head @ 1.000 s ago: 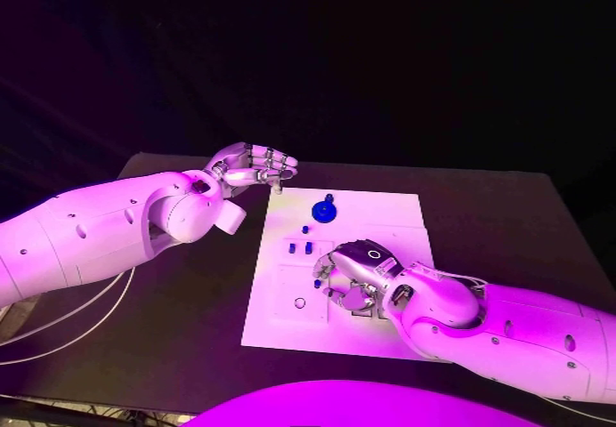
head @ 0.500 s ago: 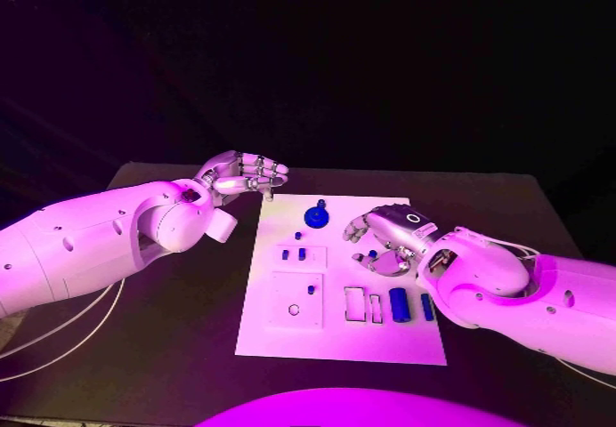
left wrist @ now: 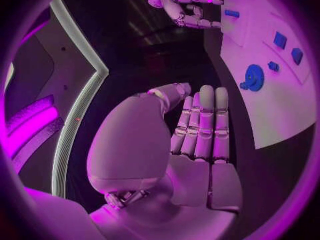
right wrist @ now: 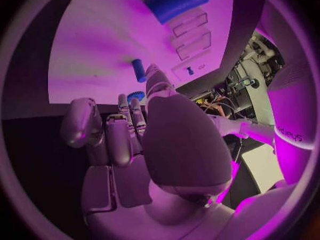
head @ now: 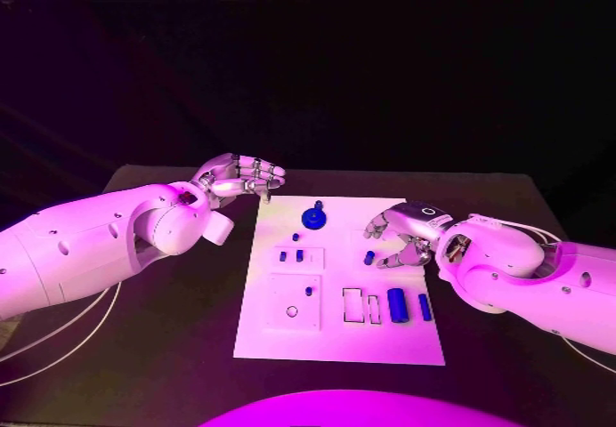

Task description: Assemble the parts on the task board

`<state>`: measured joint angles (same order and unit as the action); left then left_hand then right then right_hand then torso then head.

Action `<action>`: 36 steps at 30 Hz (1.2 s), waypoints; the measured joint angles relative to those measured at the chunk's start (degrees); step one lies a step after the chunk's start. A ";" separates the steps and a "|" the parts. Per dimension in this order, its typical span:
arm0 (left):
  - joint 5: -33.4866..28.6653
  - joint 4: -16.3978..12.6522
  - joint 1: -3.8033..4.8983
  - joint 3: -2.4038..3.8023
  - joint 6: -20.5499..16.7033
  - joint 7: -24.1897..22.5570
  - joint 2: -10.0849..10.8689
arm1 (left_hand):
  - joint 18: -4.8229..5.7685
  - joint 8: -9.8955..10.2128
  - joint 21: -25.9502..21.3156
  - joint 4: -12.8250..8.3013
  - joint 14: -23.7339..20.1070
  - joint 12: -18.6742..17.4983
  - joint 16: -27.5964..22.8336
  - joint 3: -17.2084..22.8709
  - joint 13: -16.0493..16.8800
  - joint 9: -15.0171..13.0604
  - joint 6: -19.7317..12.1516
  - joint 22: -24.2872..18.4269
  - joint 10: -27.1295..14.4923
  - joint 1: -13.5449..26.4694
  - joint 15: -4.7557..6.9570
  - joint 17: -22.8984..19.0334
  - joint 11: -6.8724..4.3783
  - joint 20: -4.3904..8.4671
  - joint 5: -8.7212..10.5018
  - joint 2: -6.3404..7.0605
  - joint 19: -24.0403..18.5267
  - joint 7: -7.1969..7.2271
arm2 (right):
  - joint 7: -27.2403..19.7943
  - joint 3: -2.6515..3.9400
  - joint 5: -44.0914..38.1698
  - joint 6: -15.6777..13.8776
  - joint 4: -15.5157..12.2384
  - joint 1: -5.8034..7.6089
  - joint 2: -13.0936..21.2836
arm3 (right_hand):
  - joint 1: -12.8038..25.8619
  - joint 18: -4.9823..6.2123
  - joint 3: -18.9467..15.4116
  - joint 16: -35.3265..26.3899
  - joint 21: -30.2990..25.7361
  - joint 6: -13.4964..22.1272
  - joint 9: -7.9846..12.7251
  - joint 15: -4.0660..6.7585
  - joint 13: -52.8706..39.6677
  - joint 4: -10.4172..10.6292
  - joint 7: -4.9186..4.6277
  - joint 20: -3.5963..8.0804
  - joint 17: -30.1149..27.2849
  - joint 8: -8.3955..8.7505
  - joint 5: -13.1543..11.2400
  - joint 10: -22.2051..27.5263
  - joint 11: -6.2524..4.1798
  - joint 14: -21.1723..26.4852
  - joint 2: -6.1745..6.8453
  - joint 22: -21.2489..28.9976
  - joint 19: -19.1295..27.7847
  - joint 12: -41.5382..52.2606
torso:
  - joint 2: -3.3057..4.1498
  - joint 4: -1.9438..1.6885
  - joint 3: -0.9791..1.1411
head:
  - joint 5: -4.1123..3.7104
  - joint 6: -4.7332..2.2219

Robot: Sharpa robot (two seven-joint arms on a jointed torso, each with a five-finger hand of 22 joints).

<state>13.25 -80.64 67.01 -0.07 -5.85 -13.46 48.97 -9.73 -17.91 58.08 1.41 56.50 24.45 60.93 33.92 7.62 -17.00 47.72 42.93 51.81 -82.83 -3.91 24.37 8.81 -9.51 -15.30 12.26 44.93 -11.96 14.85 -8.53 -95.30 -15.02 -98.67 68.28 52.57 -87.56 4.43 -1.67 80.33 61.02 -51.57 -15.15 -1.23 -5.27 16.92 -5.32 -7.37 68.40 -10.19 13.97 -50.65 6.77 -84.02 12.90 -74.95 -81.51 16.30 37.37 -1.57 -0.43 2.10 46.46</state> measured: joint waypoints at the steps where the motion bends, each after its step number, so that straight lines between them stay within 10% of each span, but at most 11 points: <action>1: 0.00 0.00 0.00 0.00 0.02 0.01 0.00 | 0.00 0.00 0.00 0.00 0.00 0.00 0.00 0.00 0.00 0.00 0.00 0.00 0.00 0.00 0.00 0.00 0.00 0.00 0.00 0.00 0.00 0.00 | 0.04 -0.01 0.10 0.67 0.09 0.00 0.00 | 0.00 0.00 -0.33 0.00 0.00 0.00 0.00 0.00 0.00 -0.01 0.00 0.00 -0.04 0.00 0.14 0.00 0.00 0.00 0.00 0.00 0.00 0.20 | 0.00 -0.01 0.00 | -0.01 0.02; 10: 0.00 0.05 0.00 -0.01 0.16 0.07 0.00 | 0.00 0.00 0.00 0.00 0.00 0.00 0.00 0.00 0.00 0.00 0.00 0.00 0.00 0.00 0.00 0.00 0.00 0.00 0.00 0.00 0.00 0.00 | 0.21 -0.09 1.16 4.08 0.95 -0.11 -0.78 | -1.02 0.00 -0.56 0.00 2.33 -0.63 -0.23 0.00 0.05 -0.34 -0.63 0.69 0.85 0.00 0.22 -1.84 -1.08 0.00 -1.68 0.01 -0.72 2.61 | -0.01 -0.07 -0.05 | -0.15 0.16; 20: 0.00 0.07 0.00 -0.01 0.27 0.13 -0.01 | 0.00 0.00 0.00 0.00 0.00 0.00 0.00 0.00 0.00 0.00 0.00 -0.06 0.00 0.00 0.00 -0.07 0.00 0.00 0.00 0.00 0.00 0.00 | -0.01 -0.20 2.45 3.05 2.50 -1.17 -2.61 | -2.99 -0.01 10.05 0.91 8.05 -4.52 -0.15 1.27 1.53 -0.28 -2.26 1.71 2.13 -0.44 -6.17 -10.20 -2.35 0.00 -5.59 0.02 -2.44 1.34 | -0.01 -0.11 -0.05 | -0.24 0.27; 36: 0.00 0.12 0.00 -0.01 0.45 0.33 0.01 | 0.01 0.00 0.00 0.00 0.00 0.34 0.00 0.00 -0.05 0.00 0.00 -0.05 0.01 0.00 0.00 -0.06 0.00 0.00 0.00 0.00 0.00 0.00 | -0.39 -0.20 3.20 0.80 3.77 -1.90 -3.75 | 0.56 -0.01 26.22 1.24 9.64 -7.62 -0.46 1.67 1.39 -1.19 -2.44 1.92 2.42 -0.67 -7.01 -17.11 -2.78 -0.01 -1.40 0.02 -2.62 -4.63 | -0.01 -0.03 0.01 | -0.14 0.41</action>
<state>13.25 -80.53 67.00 -0.08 -5.40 -13.13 48.98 -9.73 -17.91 58.08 1.42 56.50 24.79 60.93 33.92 7.58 -17.00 47.72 42.87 51.81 -82.83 -3.91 24.31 8.80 -9.51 -15.30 12.26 44.93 -11.96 14.46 -8.73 -92.10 -14.22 -94.89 66.38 48.82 -87.00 4.42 24.55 81.57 70.67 -59.18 -15.61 0.43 -3.88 15.72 -7.76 -5.45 70.82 -10.86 6.96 -67.76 3.99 -84.03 11.50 -74.92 -84.13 11.66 37.36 -1.59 -0.42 1.96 46.87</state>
